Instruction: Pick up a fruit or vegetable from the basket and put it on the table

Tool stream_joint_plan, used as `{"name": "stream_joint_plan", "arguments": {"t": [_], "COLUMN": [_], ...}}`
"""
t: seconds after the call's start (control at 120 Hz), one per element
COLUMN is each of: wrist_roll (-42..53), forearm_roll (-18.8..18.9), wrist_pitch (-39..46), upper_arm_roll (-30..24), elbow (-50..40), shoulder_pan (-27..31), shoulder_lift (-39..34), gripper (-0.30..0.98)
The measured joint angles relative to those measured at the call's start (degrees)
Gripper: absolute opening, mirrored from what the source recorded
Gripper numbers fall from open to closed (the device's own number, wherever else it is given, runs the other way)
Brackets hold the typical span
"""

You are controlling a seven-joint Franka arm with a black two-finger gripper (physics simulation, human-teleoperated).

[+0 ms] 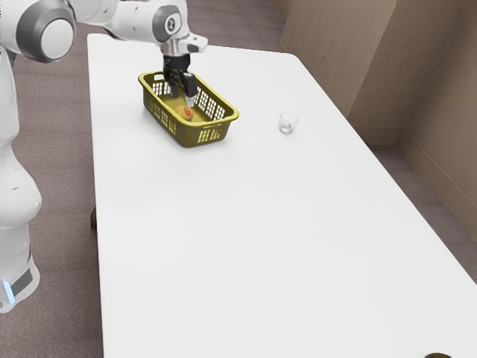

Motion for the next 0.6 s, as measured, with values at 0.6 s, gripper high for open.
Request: {"name": "stream_joint_plan", "arguments": {"t": [0.6], "wrist_roll": [-4.7], "forearm_roll": [0.0], "wrist_pitch": [2.0], "upper_arm_roll": [0.0], "elbow": [0.0], "shoulder_pan": [1.2], "shoulder_lift": [4.1], "gripper": [0.69]}}
